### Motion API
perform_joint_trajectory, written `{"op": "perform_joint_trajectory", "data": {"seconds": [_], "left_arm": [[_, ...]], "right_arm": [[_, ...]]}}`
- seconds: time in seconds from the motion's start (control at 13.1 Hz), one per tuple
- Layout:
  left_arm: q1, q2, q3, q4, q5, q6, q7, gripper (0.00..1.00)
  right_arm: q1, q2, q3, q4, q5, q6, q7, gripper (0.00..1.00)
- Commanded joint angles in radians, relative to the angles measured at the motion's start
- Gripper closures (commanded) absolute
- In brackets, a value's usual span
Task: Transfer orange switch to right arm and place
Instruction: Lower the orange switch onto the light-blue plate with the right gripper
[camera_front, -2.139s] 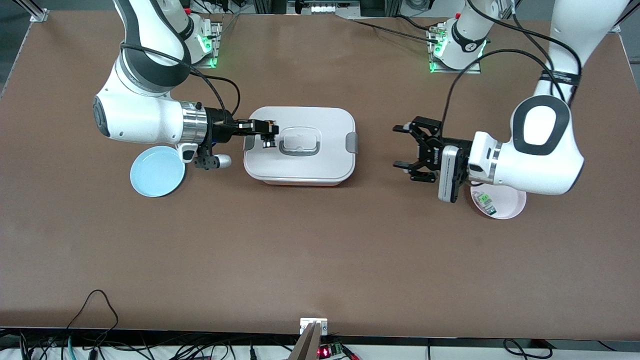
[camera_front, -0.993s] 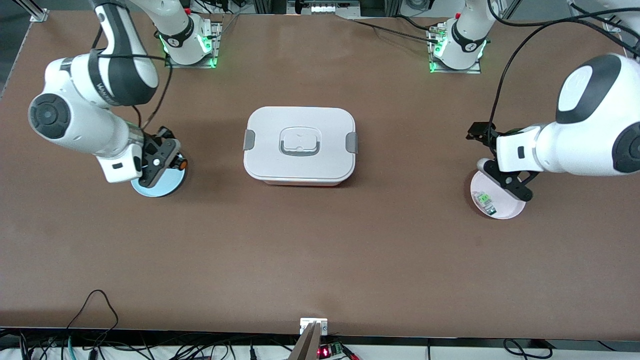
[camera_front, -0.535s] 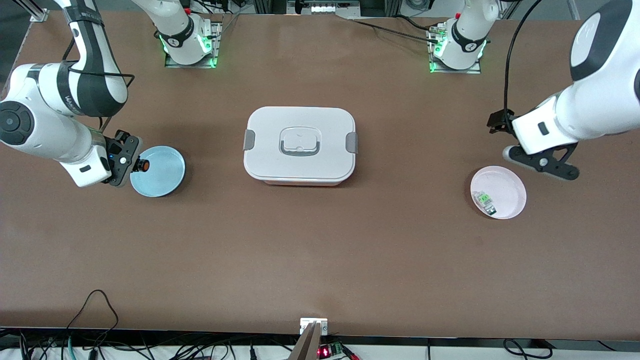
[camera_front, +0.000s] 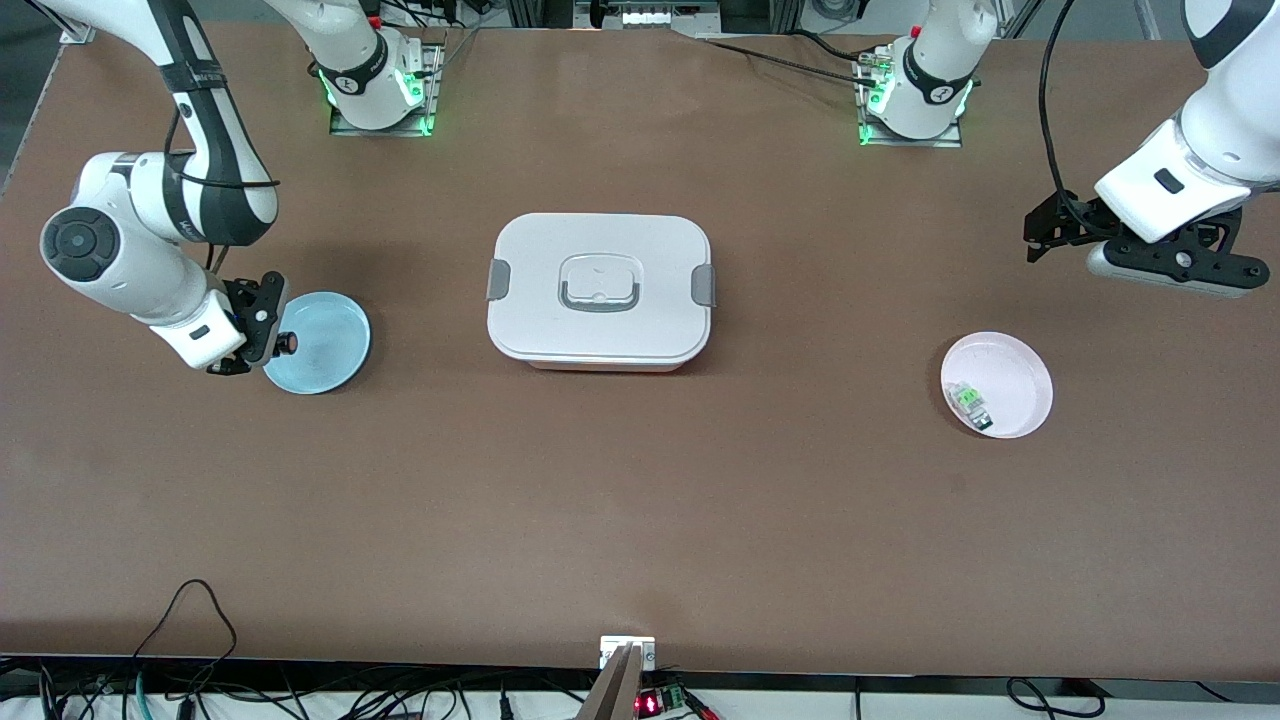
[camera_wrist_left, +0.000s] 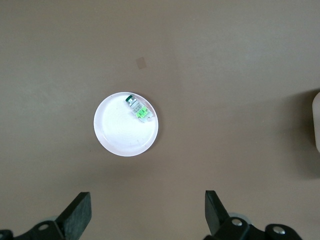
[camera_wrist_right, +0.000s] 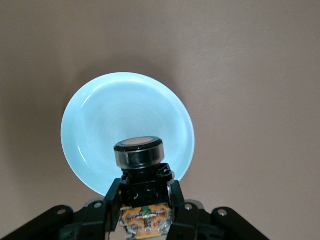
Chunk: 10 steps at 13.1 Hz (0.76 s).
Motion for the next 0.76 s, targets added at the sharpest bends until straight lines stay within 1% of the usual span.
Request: {"op": "perform_joint_trajectory", "data": {"seconds": [0.0,0.15,0.31,0.69], "left_arm": [[-0.023,-0.015,0.022,-0.016,-0.024,0.019,-0.064,0.00],[-0.023,-0.012,0.010,-0.010,-0.022,0.004,-0.061,0.00],[-0.018,-0.012,0.010,-0.007,-0.022,-0.012,-0.061,0.00],[-0.010,-0.012,0.011,-0.004,-0.024,-0.019,-0.061,0.00]], "right_arm": [[-0.016,-0.023,0.013,-0.086,-0.014,0.078,-0.021,0.77],[-0.016,-0.017,0.013,-0.143,-0.011,0.141,-0.021,0.77],[-0.016,0.000,0.013,-0.173,-0.013,0.199,-0.023,0.77],[-0.018,0.055,0.013,-0.176,-0.013,0.253,-0.024,0.77]]}}
